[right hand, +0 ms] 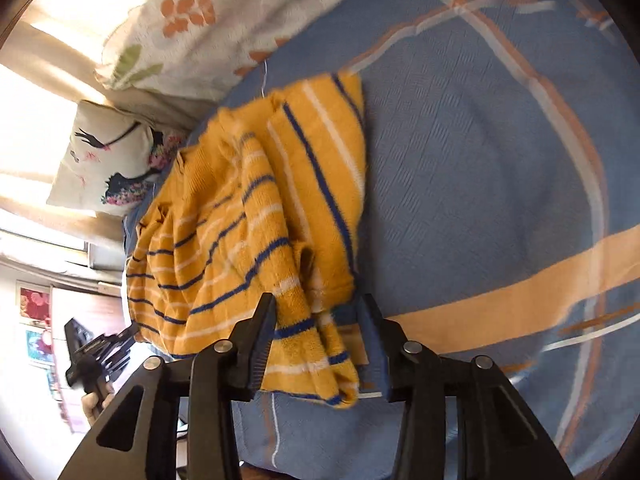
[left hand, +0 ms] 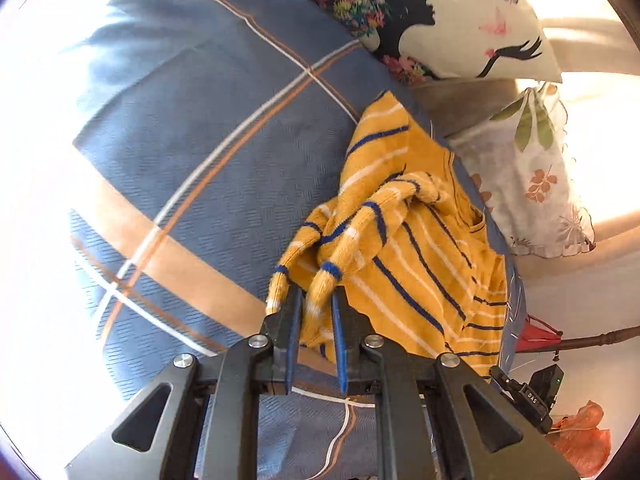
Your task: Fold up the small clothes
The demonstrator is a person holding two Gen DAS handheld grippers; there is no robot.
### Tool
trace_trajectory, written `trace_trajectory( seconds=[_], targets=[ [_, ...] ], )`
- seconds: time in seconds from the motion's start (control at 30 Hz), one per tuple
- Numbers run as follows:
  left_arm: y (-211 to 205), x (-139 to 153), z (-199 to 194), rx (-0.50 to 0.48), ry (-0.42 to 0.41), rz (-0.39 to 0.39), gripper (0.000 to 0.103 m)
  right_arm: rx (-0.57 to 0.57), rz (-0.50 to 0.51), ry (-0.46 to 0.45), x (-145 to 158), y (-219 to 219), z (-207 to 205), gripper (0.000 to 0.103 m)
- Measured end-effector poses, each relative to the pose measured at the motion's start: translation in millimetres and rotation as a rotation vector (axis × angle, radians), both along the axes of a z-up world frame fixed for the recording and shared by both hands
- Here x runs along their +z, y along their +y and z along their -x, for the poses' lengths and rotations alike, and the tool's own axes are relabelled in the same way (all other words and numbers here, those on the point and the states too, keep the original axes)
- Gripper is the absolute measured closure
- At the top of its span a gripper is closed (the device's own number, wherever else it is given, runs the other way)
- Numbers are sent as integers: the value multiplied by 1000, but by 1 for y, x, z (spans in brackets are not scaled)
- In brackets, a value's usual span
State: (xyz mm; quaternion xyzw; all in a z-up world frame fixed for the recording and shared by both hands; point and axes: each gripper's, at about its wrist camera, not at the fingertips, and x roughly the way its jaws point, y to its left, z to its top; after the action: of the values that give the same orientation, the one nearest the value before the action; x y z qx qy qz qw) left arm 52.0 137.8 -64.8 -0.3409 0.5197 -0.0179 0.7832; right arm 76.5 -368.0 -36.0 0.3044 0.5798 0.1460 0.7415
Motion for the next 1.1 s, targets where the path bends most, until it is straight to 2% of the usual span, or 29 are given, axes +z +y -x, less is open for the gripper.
trace_trajectory(
  seconds=[0.07,0.2,0.3,0.43,0.57,0.67,0.73,0.77,0.83,0.93,1.0,1.1],
  targets=[
    [6,17,13,-5,-34,-57,89,-18,51,-54,14,-16,2,53],
    [-6,51,16,-86,-118,-130,64,-17,87,-125,33,-19,-5,53],
    [-40,67,-5,-202,-179,-162,58,37,87,-163,42,3,-10,53],
    [-94,55,-55,-375,-191,-189,57,116,84,-193,45,45,-21,53],
    [-124,27,-108,-463,-157,-218,57,150,71,-192,42,92,-51,53],
    [-116,12,-144,-456,-138,-260,57,188,55,-175,30,123,-81,53],
    [-96,3,-165,-405,-110,-269,57,189,99,-131,13,137,-104,53],
    [-84,-3,-174,-376,-86,-257,57,179,151,-116,4,138,-113,53],
    [-59,-15,-184,-329,-47,-182,57,133,240,-92,-10,131,-126,55],
    [-35,-25,-188,-308,-34,-122,58,-1,184,-67,-20,96,-134,61],
    [-26,-26,-188,-313,-33,-89,58,-88,166,-53,-18,76,-132,61],
    [-13,-22,-186,-312,-27,-43,58,-161,179,-46,-9,58,-120,59]
  ],
)
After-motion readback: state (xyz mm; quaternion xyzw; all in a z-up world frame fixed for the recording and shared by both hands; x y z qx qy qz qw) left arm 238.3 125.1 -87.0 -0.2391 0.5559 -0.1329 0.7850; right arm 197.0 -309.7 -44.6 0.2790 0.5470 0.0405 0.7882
